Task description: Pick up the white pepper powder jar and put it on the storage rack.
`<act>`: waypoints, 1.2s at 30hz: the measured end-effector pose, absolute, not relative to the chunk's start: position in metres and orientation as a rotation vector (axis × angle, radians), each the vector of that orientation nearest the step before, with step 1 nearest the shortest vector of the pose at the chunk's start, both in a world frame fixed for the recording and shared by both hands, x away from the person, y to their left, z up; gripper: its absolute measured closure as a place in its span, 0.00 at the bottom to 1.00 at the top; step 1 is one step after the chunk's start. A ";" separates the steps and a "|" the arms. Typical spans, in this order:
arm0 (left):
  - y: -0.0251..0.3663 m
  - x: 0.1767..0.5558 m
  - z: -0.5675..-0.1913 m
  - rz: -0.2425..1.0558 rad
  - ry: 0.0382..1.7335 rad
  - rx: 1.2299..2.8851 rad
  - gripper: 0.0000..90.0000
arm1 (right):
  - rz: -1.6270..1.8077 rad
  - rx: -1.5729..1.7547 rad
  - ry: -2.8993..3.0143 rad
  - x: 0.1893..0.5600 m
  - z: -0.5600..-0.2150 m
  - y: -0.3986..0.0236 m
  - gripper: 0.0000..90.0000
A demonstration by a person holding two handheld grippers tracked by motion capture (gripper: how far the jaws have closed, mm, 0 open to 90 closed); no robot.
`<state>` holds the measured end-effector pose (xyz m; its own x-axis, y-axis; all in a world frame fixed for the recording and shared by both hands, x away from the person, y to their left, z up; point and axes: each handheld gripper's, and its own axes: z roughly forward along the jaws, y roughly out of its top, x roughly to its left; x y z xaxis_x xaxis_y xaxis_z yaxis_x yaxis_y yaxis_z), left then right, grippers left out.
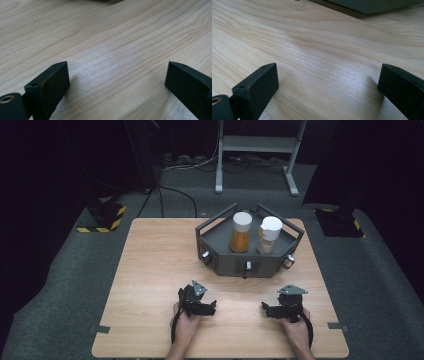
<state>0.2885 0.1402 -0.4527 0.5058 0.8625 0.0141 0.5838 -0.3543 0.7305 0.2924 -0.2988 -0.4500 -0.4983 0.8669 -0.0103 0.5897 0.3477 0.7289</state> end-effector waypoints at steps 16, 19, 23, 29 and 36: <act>0.140 0.288 -0.453 0.529 1.179 2.073 0.06 | 0.946 1.282 2.212 0.291 -0.450 -0.297 0.03; 0.140 0.289 -0.453 0.528 1.179 2.073 0.06 | 0.945 1.283 2.211 0.291 -0.450 -0.297 0.03; 0.141 0.289 -0.453 0.524 1.177 2.073 0.06 | 0.944 1.286 2.208 0.291 -0.450 -0.296 0.03; 0.141 0.289 -0.453 0.527 1.178 2.074 0.06 | 0.944 1.286 2.207 0.291 -0.450 -0.296 0.03; 0.141 0.289 -0.453 0.527 1.178 2.074 0.06 | 0.944 1.290 2.204 0.290 -0.450 -0.296 0.03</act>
<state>0.2887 0.1405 -0.4528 0.5073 0.8617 0.0128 0.5841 -0.3547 0.7300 0.2901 -0.2957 -0.4502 -0.4840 0.8750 -0.0146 0.5930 0.3402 0.7298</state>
